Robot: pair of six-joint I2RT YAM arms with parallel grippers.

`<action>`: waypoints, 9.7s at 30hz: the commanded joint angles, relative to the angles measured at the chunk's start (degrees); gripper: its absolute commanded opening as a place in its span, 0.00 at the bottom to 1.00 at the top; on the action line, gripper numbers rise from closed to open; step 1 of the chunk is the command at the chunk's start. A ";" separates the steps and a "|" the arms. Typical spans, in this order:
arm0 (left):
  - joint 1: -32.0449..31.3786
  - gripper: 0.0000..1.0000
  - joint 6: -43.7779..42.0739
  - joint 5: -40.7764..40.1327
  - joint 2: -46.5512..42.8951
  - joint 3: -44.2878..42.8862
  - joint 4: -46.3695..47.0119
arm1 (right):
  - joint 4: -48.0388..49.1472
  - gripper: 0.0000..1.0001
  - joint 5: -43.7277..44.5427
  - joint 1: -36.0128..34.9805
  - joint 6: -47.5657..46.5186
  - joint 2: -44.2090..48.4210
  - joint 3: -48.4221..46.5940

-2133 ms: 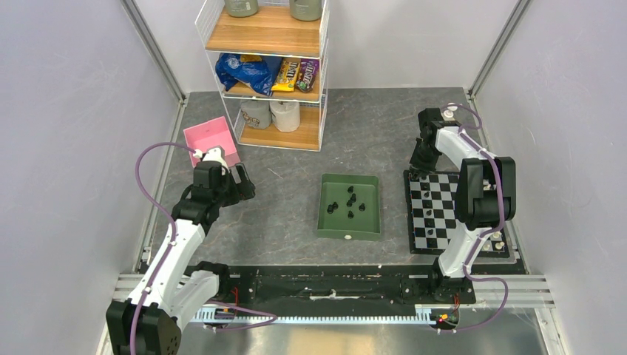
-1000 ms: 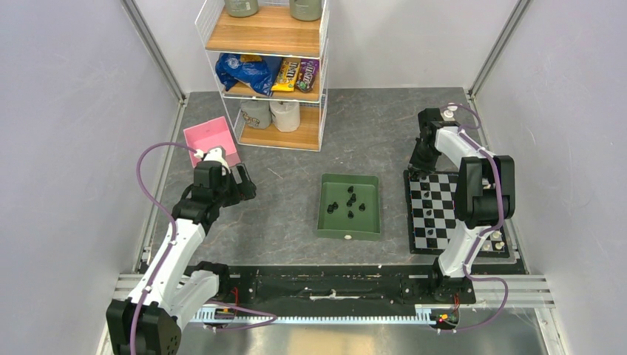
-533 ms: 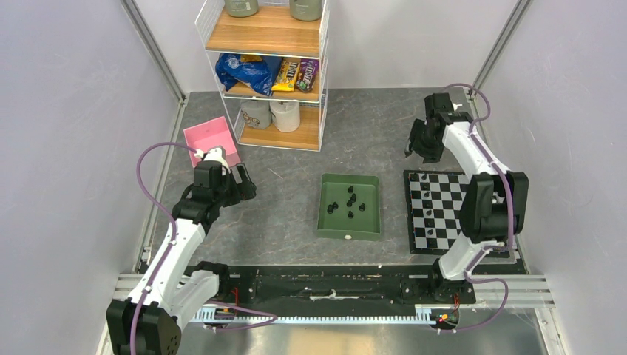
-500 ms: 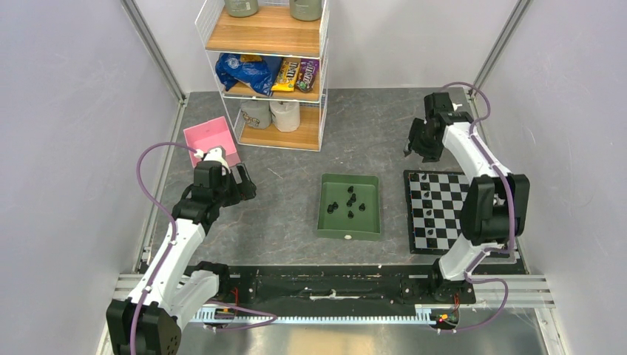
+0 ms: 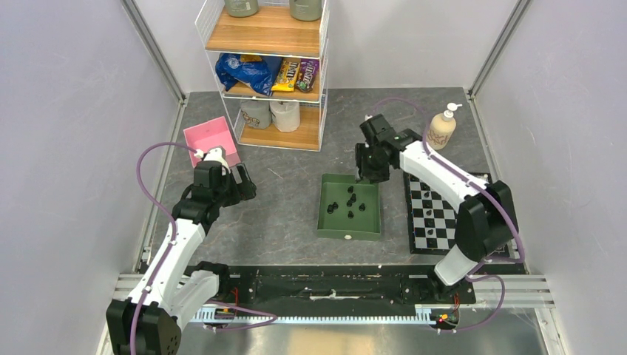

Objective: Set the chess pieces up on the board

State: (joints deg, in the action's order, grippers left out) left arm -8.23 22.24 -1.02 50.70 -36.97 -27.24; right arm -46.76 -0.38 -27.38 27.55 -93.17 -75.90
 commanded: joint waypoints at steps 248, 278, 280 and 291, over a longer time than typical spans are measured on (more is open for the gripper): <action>-0.03 0.97 1.75 2.61 1.85 -2.44 2.02 | 1.76 0.47 11.29 -8.77 13.63 0.07 9.34; -0.03 0.97 1.77 2.80 2.21 -2.58 2.02 | 5.20 0.30 7.15 -6.81 11.73 -6.68 8.49; -0.03 0.97 1.82 2.73 2.13 -2.58 2.03 | 5.10 0.26 6.99 -6.87 11.82 -6.52 8.64; -0.03 0.97 1.80 2.91 1.96 -2.58 2.02 | 2.39 0.01 8.40 -6.80 12.10 0.78 8.34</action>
State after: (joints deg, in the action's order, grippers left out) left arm -8.23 22.76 0.64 52.88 -37.23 -26.89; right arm -42.98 7.18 -34.33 39.40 -98.32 -66.04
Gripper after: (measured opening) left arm 0.968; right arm 0.041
